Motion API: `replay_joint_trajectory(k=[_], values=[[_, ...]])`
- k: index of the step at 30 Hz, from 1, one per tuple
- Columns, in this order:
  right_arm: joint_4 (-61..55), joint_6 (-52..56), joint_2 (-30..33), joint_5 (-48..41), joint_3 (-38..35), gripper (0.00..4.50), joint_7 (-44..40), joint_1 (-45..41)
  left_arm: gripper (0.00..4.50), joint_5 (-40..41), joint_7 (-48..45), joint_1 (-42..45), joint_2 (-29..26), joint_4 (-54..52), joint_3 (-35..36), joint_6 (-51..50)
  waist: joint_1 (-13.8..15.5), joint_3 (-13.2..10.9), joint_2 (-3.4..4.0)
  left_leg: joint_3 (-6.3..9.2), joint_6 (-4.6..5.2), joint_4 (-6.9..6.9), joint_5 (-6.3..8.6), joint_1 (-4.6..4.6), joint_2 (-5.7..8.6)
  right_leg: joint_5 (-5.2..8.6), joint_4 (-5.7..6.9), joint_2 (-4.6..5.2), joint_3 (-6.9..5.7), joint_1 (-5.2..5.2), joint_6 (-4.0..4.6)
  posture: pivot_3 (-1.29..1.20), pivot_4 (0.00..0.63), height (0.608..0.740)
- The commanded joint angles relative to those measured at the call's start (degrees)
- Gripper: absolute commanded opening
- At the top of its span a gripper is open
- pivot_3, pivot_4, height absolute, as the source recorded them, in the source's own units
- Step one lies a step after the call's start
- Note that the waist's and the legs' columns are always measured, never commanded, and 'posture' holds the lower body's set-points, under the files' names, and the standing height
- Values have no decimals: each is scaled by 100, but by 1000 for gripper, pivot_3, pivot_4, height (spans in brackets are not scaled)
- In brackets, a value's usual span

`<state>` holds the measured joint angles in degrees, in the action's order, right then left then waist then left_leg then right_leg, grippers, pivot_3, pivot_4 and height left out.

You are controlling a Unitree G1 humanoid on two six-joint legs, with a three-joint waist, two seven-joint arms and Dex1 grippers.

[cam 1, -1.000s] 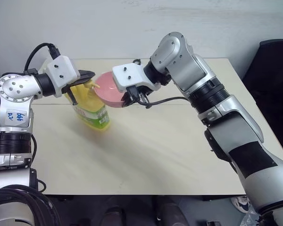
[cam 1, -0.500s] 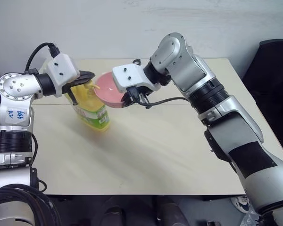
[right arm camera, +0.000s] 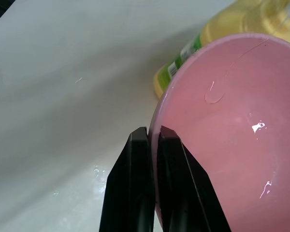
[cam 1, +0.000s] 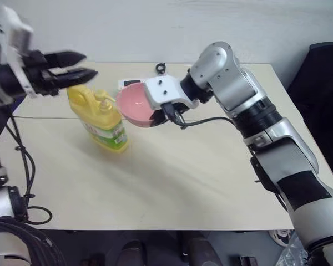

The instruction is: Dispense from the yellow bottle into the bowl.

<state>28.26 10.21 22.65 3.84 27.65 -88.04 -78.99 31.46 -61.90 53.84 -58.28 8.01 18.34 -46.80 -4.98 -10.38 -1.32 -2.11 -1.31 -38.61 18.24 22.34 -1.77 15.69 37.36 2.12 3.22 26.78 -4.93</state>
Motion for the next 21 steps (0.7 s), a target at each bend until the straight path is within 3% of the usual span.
replay_joint_trajectory(k=[1,3,6,10,14,19,21], values=[[-656,-36,564,-118,-313,0,-139,466,4114,838,-443,-323,-749,-681,854,-885,3,-3,-3,-1,1,6,1,1,2,0,-7,3,0,0,0,0,150,740],[-889,-168,834,-77,-341,0,-16,853,4114,1070,-588,-847,-1051,-1063,1193,-1183,15,-3,-3,-2,4,21,2,-1,7,0,-19,10,-2,-2,0,0,150,740],[-1096,-489,1260,83,-398,0,354,1606,4114,1099,-1236,-2488,-1392,-2027,2150,-1551,18,-6,-4,-4,5,29,0,-7,9,1,-34,12,-3,-12,0,0,150,740],[-1231,-428,1356,187,-567,0,1078,2564,4114,848,-1722,-4620,-1136,-3230,3532,-1718,19,-23,-32,-10,0,30,-4,-18,4,6,-37,6,-1,-16,9,0,150,740],[-1078,-699,1216,418,-572,0,1873,3238,4114,864,-1696,-5614,-732,-3856,4297,-1772,8,-33,-45,-14,-9,25,-10,-39,3,8,-27,-12,3,-20,19,0,150,740],[-856,-1044,1102,615,-468,0,2304,3650,4114,931,-1552,-6130,-588,-4099,4607,-1639,-1,-38,-49,-20,-11,42,-11,-110,7,15,-27,-57,20,-78,35,0,150,740],[-830,-1135,1126,617,-452,536,2261,3678,4139,970,-1505,-6215,-589,-4099,4628,-1578,-3,-38,-50,-16,-11,50,-10,-143,2,18,-40,-58,20,-111,42,0,150,740]])
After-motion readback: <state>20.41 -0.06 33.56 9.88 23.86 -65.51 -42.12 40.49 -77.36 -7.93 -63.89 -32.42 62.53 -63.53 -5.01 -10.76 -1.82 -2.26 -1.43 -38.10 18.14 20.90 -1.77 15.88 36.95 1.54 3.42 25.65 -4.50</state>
